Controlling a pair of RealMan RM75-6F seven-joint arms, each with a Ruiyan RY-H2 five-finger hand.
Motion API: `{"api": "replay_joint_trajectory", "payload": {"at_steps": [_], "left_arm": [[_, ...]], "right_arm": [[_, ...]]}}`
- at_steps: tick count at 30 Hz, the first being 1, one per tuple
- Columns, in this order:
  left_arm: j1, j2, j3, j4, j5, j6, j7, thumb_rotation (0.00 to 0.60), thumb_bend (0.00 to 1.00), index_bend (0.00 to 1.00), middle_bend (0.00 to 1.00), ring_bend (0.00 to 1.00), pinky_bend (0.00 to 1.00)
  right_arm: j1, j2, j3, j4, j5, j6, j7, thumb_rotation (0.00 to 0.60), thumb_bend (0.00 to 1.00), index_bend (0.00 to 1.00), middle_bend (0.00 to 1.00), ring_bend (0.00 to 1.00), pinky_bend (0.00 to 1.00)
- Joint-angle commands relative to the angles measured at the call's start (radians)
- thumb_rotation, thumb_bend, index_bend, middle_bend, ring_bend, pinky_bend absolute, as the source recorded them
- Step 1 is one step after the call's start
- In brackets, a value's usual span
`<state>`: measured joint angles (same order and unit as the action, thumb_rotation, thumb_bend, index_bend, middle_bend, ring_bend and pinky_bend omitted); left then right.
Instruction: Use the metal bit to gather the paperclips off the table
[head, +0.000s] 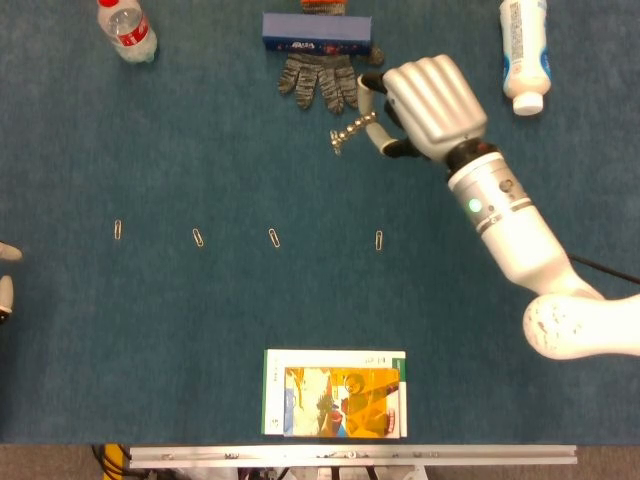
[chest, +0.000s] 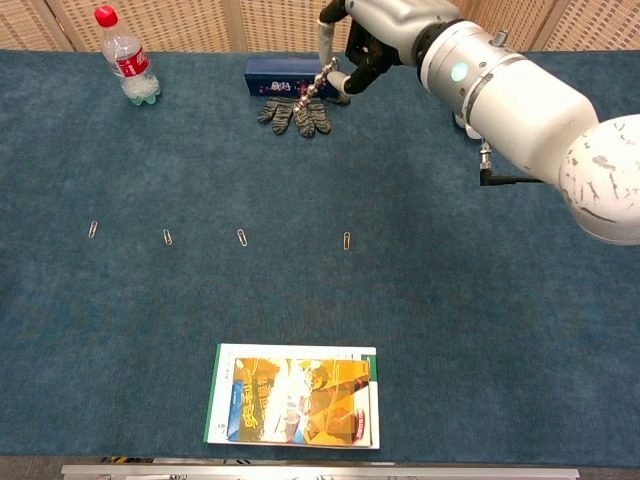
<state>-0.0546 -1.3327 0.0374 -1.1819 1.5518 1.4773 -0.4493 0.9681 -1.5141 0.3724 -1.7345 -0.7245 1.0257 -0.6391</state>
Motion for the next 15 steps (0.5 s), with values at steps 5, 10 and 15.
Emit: {"api": "replay_joint_trajectory", "payload": {"at_steps": [5,10,15], "left_arm": [[0.008,0.003,-0.001,-0.003,-0.010,0.000,-0.001,0.600,0.49,0.41,0.37,0.33,0.36],[0.015,0.000,0.000,0.001,-0.016,-0.004,-0.007,0.600,0.49,0.42,0.37,0.33,0.37],[0.018,0.001,0.001,0.005,-0.022,-0.014,-0.005,0.600,0.49,0.42,0.37,0.33,0.37]], "right_arm": [[0.045,-0.024,0.011,0.016,-0.005,0.002,0.016,0.600,0.37,0.58,1.00,1.00,1.00],[0.070,-0.051,0.004,0.053,-0.006,0.015,0.013,0.600,0.23,0.28,1.00,1.00,1.00],[0.072,-0.049,-0.005,0.061,-0.008,0.009,0.040,0.600,0.00,0.16,1.00,1.00,1.00]]}}
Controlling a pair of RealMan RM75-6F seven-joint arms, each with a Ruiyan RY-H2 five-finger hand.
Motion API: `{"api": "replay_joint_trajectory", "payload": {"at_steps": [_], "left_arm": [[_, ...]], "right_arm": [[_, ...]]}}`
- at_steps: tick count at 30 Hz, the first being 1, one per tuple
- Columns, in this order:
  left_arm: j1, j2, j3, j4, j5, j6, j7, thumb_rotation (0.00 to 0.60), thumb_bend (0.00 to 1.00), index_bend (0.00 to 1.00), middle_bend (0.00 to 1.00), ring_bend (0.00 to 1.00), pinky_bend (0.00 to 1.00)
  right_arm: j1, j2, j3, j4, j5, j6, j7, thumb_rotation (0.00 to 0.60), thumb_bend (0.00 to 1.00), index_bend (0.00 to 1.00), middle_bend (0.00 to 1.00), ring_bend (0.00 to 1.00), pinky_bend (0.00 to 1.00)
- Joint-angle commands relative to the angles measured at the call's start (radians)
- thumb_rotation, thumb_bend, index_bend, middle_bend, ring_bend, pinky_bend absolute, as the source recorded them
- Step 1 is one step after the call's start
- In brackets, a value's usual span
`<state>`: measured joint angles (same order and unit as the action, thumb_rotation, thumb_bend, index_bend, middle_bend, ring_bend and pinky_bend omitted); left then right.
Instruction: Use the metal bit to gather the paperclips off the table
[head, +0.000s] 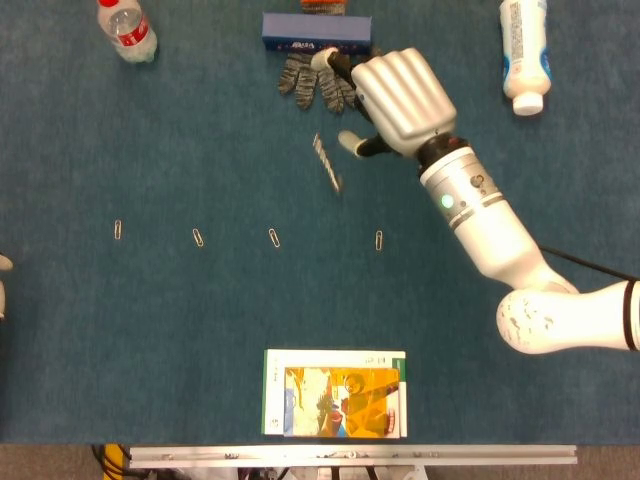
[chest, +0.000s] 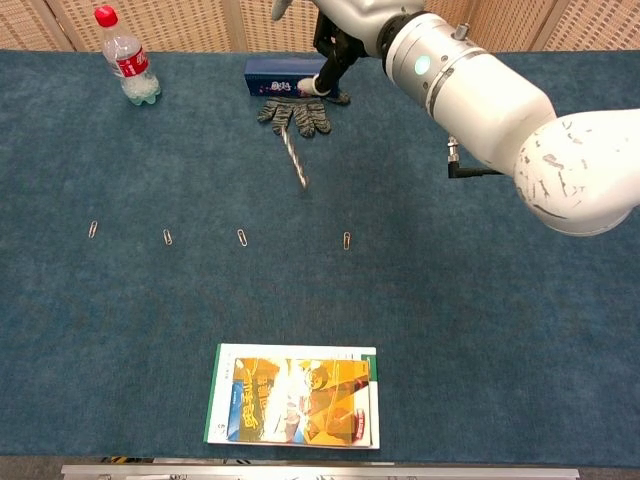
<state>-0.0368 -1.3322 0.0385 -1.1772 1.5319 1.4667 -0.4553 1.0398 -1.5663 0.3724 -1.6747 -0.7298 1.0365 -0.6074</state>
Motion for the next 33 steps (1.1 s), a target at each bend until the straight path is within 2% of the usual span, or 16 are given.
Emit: {"api": "replay_joint_trajectory", "payload": {"at_steps": [1,7,13,18,23,28,33], "left_arm": [[0.001,0.000,0.000,0.001,-0.003,-0.005,0.002,0.600,0.49,0.42,0.37,0.33,0.37],[-0.001,0.000,-0.001,-0.006,-0.001,-0.009,0.007,0.600,0.49,0.42,0.37,0.33,0.37],[-0.008,0.001,-0.006,-0.015,0.001,-0.014,0.013,0.600,0.49,0.42,0.37,0.33,0.37],[-0.022,0.005,-0.017,-0.031,0.010,-0.011,0.022,0.600,0.49,0.42,0.36,0.33,0.37],[-0.047,0.015,-0.034,-0.066,0.033,0.003,0.031,0.600,0.49,0.42,0.33,0.33,0.37],[-0.078,0.038,-0.049,-0.120,0.058,0.009,0.066,0.600,0.49,0.41,0.31,0.30,0.36],[-0.110,0.058,-0.063,-0.173,0.073,0.001,0.100,0.600,0.49,0.41,0.26,0.25,0.33]], "right_arm": [[-0.001,0.005,-0.008,0.001,-0.005,0.000,0.012,0.600,0.00,0.16,1.00,1.00,1.00],[-0.021,0.024,-0.029,-0.017,-0.022,0.013,0.040,0.600,0.00,0.15,1.00,1.00,1.00],[-0.084,0.074,-0.073,-0.061,-0.063,0.042,0.092,0.600,0.00,0.15,1.00,1.00,1.00],[-0.173,0.137,-0.122,-0.107,-0.139,0.093,0.165,0.600,0.00,0.15,1.00,1.00,1.00],[-0.284,0.189,-0.155,-0.122,-0.257,0.189,0.293,0.600,0.00,0.19,1.00,1.00,1.00],[-0.392,0.243,-0.179,-0.101,-0.358,0.270,0.435,0.600,0.00,0.20,0.98,0.92,1.00],[-0.479,0.281,-0.191,-0.069,-0.419,0.327,0.554,0.600,0.00,0.22,0.88,0.82,1.00]]}}
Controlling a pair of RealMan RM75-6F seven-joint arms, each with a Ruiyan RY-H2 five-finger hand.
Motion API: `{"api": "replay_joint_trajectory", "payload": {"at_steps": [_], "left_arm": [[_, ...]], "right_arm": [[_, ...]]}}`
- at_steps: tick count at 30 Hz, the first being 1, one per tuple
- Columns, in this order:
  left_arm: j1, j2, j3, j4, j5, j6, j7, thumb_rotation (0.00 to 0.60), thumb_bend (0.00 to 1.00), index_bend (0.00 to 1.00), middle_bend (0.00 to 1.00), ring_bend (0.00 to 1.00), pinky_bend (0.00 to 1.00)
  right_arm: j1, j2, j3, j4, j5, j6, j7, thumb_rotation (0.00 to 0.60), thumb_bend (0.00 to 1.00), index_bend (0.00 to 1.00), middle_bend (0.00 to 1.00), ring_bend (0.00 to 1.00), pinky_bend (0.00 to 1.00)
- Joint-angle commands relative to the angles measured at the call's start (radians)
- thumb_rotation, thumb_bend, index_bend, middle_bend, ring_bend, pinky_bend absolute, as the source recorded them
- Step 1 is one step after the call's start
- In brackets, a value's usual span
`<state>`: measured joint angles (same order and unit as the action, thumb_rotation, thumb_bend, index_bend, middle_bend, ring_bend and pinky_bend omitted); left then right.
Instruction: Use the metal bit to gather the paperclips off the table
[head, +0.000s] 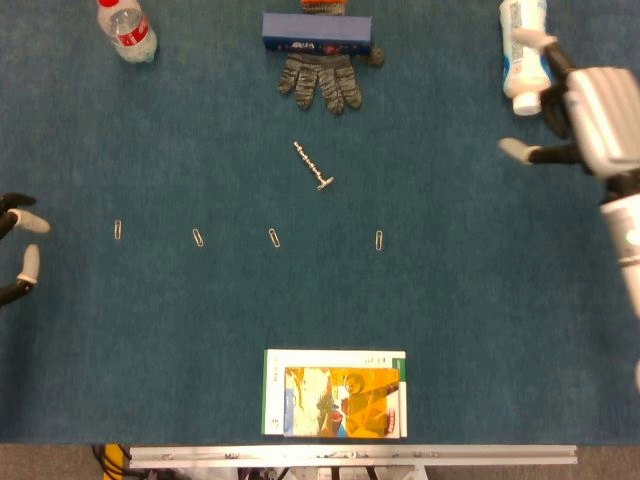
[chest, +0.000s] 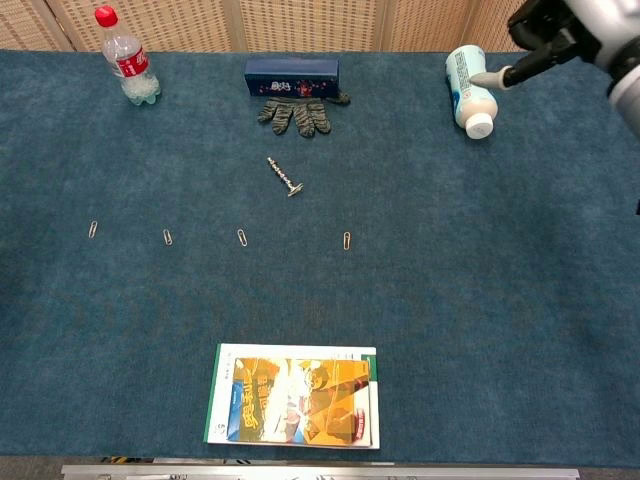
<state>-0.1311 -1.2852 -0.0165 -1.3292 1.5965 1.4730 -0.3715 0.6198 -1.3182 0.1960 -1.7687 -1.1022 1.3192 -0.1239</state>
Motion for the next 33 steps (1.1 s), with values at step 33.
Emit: {"api": "replay_joint_trajectory", "payload": {"at_steps": [33], "left_arm": [[-0.372,0.079,-0.070,-0.123,0.094,-0.289,-0.029,0.600,0.49,0.31,0.00,0.00,0.08]], "right_arm": [[-0.323,0.028,-0.054,0.362,-0.261,0.185,0.355,0.600,0.00,0.30,0.49,0.43,0.67]]}}
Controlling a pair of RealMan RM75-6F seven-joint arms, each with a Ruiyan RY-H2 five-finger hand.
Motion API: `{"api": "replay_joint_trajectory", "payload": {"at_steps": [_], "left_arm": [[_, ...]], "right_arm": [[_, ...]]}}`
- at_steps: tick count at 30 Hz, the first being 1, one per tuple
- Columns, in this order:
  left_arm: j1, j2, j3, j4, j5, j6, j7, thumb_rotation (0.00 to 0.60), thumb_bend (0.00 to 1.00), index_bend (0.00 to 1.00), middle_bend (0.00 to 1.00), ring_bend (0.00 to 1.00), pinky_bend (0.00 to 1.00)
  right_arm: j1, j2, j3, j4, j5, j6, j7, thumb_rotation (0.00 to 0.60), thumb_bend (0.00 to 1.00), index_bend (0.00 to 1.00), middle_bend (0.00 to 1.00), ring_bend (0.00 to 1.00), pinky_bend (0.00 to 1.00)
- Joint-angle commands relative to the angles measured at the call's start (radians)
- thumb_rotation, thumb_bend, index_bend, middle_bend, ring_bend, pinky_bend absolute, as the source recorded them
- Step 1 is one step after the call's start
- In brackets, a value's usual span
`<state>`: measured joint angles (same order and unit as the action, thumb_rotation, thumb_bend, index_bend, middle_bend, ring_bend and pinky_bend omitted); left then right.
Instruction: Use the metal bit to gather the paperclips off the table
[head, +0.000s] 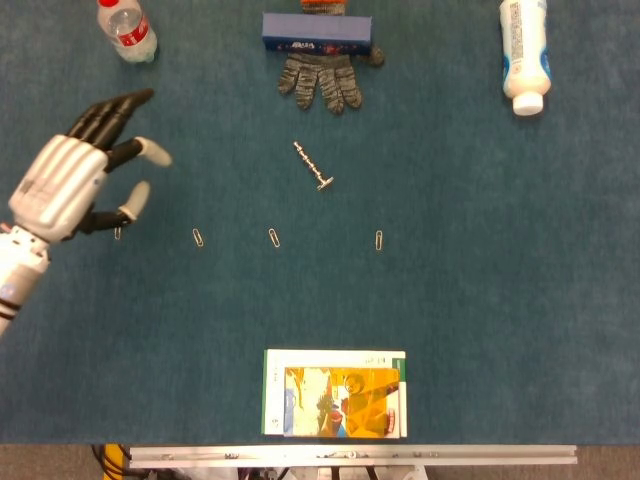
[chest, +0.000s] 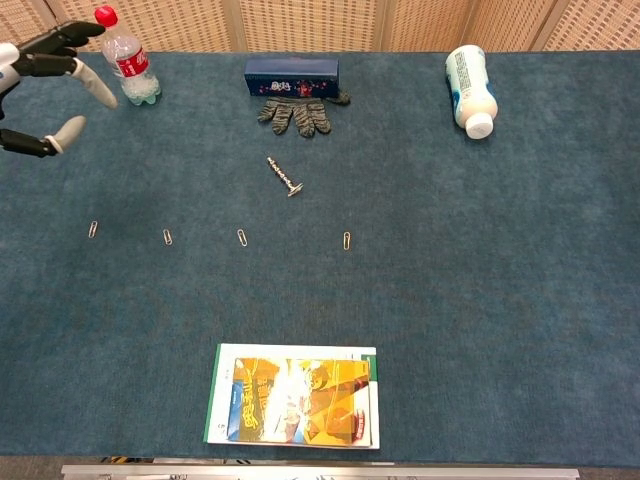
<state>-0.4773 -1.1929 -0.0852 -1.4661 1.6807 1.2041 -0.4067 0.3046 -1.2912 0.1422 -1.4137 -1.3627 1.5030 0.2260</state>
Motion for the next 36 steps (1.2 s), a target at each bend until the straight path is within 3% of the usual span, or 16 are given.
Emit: {"api": "replay_joint_trajectory", "payload": {"at_steps": [1,8,24,36], "left_arm": [[-0.036,-0.017,0.000,0.020,0.015,-0.028,0.009,0.600,0.49,0.29,0.00,0.00,0.08],[-0.132,-0.055,0.013,0.085,0.040,-0.114,-0.008,0.600,0.49,0.20,0.00,0.00,0.05],[-0.306,-0.110,0.049,0.203,0.049,-0.273,-0.071,0.600,0.49,0.19,0.00,0.00,0.03],[-0.406,-0.171,0.063,0.278,0.033,-0.363,-0.023,0.600,0.76,0.19,0.00,0.00,0.00]], "right_arm": [[-0.012,0.002,0.001,0.012,0.000,0.000,0.009,0.600,0.00,0.31,0.49,0.43,0.67],[-0.038,0.019,0.013,0.044,0.006,-0.011,0.040,0.600,0.00,0.32,0.49,0.43,0.67],[-0.067,0.026,0.052,0.100,0.022,-0.033,0.105,0.600,0.00,0.35,0.49,0.43,0.67],[-0.069,0.006,0.069,0.135,0.028,-0.061,0.125,0.600,0.00,0.37,0.49,0.43,0.67]]}}
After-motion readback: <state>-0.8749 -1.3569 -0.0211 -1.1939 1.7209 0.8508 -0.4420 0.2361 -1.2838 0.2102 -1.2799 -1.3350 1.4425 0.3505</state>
